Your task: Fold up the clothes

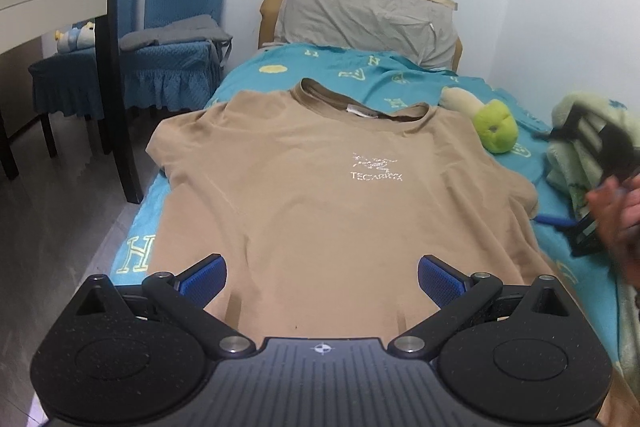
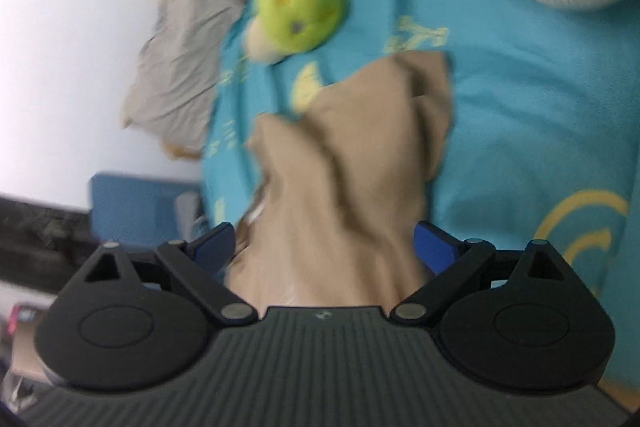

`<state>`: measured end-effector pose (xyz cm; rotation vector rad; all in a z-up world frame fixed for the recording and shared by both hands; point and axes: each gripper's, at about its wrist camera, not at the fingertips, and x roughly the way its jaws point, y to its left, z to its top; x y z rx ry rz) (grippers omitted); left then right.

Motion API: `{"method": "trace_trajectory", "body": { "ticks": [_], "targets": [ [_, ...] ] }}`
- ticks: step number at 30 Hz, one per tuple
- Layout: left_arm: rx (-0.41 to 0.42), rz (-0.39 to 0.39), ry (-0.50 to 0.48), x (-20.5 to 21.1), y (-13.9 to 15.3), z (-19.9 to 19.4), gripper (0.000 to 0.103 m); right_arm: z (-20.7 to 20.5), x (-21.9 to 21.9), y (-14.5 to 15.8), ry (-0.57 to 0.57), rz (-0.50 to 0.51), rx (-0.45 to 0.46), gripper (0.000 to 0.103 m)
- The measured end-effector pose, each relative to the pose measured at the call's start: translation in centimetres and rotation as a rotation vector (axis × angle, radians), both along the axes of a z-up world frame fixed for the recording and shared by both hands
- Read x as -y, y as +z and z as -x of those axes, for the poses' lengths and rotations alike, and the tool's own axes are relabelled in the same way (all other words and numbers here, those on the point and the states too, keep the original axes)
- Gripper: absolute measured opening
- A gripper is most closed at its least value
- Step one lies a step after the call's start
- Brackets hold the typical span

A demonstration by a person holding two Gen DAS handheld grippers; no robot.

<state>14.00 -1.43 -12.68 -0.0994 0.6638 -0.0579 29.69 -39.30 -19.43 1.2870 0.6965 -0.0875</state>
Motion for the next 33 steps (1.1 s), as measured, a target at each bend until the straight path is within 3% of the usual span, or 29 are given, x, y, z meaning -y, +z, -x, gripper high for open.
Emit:
{"method": "trace_trajectory", "body": {
  "ticks": [4, 9, 11, 12, 13, 16, 21, 24, 29, 33],
  "targets": [
    [-0.043, 0.039, 0.024, -0.6, -1.2, -1.1, 0.103, -1.2, 0.0, -1.3, -0.057, 0.074, 0.06, 0.097],
    [-0.101, 0.119, 0.042, -1.6, -2.7, -2.5, 0.103, -2.8, -0.4, -1.4, -0.032, 0.161, 0.152, 0.1],
    [-0.101, 0.126, 0.045, -1.8, -3.0, -2.6, 0.103, -3.4, -0.4, -1.6, -0.024, 0.171, 0.2, 0.091],
    [-0.097, 0.132, 0.048, -1.9, -3.1, -2.6, 0.103, -3.8, -0.5, -1.7, -0.016, 0.166, 0.215, 0.074],
    [-0.095, 0.14, 0.049, -1.9, -3.1, -2.6, 0.103, -4.3, -0.5, -1.9, -0.003, 0.159, 0.221, 0.068],
    [-0.082, 0.156, 0.039, -1.9, -3.0, -2.6, 0.103, -6.4, -0.3, -1.6, 0.04, 0.215, 0.206, 0.067],
    [-0.067, 0.147, 0.013, -1.3, -3.1, -2.5, 0.103, -7.5, 0.1, -0.3, 0.015, 0.318, 0.214, 0.066],
    [-0.066, 0.129, 0.004, -0.9, -3.3, -2.5, 0.103, -8.2, 0.3, 0.5, 0.0, 0.38, 0.219, 0.018],
    [-0.066, 0.101, -0.008, -0.4, -3.6, -2.5, 0.103, -9.3, 0.6, 1.8, -0.025, 0.484, 0.226, 0.014],
    [-0.066, 0.095, 0.0, -0.5, -3.5, -2.4, 0.103, -8.5, 1.0, 3.8, -0.08, 0.632, 0.221, 0.013]
  ]
}}
